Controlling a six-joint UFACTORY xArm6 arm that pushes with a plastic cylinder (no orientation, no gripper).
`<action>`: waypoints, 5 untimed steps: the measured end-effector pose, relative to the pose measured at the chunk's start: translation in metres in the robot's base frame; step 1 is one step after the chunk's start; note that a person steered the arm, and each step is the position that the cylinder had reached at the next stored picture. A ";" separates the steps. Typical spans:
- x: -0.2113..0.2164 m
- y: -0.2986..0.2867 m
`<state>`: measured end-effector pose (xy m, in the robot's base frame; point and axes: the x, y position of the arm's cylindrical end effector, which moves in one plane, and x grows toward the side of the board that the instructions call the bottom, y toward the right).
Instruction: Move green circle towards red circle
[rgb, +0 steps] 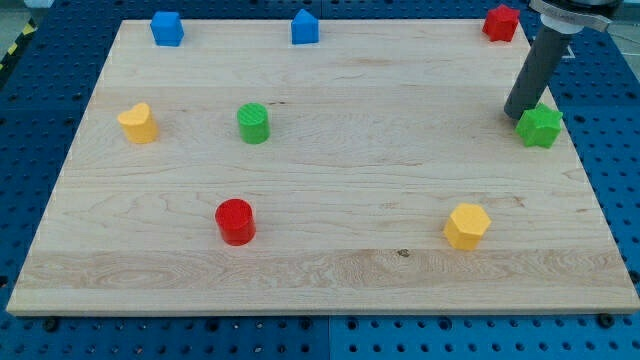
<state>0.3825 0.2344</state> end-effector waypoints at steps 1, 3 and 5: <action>-0.001 -0.036; -0.001 -0.096; -0.003 -0.157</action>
<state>0.3797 0.0778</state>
